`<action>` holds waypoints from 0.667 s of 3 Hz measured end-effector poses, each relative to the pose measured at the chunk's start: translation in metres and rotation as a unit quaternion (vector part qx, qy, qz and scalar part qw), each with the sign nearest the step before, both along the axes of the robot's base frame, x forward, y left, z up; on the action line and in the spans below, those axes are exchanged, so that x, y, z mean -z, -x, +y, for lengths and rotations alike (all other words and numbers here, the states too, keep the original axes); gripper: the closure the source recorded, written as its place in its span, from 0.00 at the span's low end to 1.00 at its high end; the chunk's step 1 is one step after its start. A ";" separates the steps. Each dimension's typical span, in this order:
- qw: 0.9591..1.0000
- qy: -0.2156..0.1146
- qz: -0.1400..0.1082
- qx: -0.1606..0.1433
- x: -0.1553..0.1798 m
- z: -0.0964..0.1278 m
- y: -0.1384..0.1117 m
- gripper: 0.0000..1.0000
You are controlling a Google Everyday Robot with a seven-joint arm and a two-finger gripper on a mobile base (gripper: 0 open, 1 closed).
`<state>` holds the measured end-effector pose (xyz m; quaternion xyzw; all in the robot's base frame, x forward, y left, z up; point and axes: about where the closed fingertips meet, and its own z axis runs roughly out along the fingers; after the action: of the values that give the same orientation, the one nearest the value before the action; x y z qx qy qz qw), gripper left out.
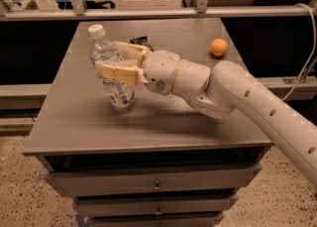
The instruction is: Place blue plastic bottle upright
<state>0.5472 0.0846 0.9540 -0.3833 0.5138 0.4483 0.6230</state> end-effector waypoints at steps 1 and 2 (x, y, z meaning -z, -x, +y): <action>1.000 -0.017 -0.003 -0.003 0.007 -0.003 0.003 0.87; 0.999 -0.031 -0.009 -0.006 0.012 -0.007 0.008 0.62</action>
Offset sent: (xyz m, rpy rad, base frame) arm -0.0112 -0.0174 -0.0214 0.0898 -0.0294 0.0075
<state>0.5394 0.0772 0.9417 -0.3710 0.4918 0.4639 0.6366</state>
